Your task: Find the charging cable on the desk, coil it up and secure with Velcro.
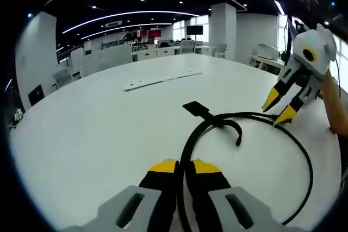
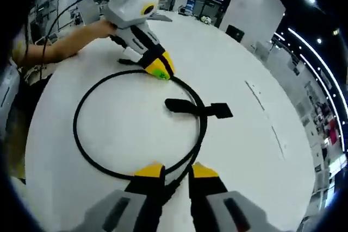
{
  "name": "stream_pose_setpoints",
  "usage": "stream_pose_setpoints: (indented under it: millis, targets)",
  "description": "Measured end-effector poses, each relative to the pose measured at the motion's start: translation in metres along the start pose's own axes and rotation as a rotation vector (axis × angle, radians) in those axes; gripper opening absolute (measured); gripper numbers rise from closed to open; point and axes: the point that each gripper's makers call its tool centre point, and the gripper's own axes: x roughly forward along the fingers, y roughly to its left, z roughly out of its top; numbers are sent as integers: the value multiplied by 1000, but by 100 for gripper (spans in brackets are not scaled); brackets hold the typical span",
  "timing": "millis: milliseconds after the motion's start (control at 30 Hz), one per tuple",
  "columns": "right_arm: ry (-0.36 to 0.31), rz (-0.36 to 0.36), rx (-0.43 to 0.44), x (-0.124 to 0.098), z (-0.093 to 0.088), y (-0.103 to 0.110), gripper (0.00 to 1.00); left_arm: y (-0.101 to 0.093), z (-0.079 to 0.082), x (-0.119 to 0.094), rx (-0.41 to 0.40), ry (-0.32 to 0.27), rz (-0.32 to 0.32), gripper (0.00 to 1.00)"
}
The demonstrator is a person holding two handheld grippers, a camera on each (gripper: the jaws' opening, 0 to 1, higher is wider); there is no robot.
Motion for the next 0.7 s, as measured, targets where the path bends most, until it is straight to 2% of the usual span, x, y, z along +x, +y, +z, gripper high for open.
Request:
stream_pose_setpoints:
  millis: [33,100,133,167,233,267,300,333,433,567,700]
  targets:
    - [-55,-37,-51,0,9,-7,19,0,0,0,0,0,-1,10]
    - [-170,-123,-50,0,30,-24,19,0,0,0,-3,0,-2,10]
    - [-212,-170,-90,1,39,-33,19,0,0,0,-6,0,-3,10]
    - [-222,-183,-100,2,41,-35,20,0,0,0,-4,0,-4,10]
    - [-236,-315,-289,6,50,-47,20,0,0,0,-2,-1,-4,10]
    - [-207,-351,-399,10,49,-47,20,0,0,0,-2,-1,-4,10]
    - [-198,-357,-429,12,49,-46,19,0,0,0,-1,-1,-5,10]
    - [-164,-351,-519,22,45,-39,18,0,0,0,-2,-1,-6,10]
    - [-139,-323,-539,36,41,-30,18,-1,0,0,-5,-3,-6,10]
    - [-154,-285,-537,48,41,-21,18,0,0,0,-5,-4,-8,10]
    - [-162,-311,-562,53,43,-21,17,0,0,0,-4,-4,-8,10]
